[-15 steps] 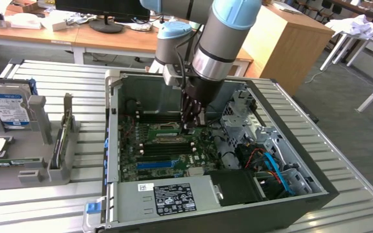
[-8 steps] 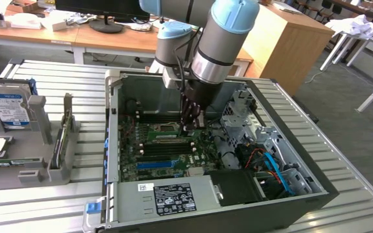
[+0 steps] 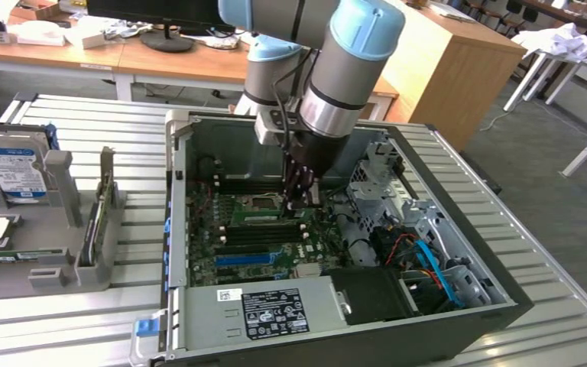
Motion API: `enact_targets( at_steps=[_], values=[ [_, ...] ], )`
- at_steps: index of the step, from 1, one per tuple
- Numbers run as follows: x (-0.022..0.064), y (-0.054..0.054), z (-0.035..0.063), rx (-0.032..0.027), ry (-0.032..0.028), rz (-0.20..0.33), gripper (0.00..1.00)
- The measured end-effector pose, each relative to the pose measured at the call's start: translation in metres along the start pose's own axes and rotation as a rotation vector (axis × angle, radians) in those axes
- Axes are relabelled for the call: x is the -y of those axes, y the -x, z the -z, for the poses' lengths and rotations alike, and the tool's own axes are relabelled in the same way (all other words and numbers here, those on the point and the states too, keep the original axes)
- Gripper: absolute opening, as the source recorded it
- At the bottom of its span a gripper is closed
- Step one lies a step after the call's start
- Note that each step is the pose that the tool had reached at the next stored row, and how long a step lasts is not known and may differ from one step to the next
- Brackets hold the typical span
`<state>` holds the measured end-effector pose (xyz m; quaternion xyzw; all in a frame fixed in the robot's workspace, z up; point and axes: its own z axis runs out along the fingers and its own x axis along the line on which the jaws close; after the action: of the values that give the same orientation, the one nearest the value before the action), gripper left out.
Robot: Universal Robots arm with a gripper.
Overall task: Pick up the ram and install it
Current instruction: 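Insert the ram into the slot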
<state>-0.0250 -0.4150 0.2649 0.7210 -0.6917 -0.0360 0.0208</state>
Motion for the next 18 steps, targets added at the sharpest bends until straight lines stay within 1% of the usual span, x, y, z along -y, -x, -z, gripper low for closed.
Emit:
enact_targets(
  at_steps=[7, 18],
  values=[
    [0.0007, -0.0002, -0.0086, 0.0001, 0.0, 0.0, 0.12],
    [0.0005, -0.0002, -0.0092, 0.0005, -0.0001, -0.007, 0.12]
  ],
)
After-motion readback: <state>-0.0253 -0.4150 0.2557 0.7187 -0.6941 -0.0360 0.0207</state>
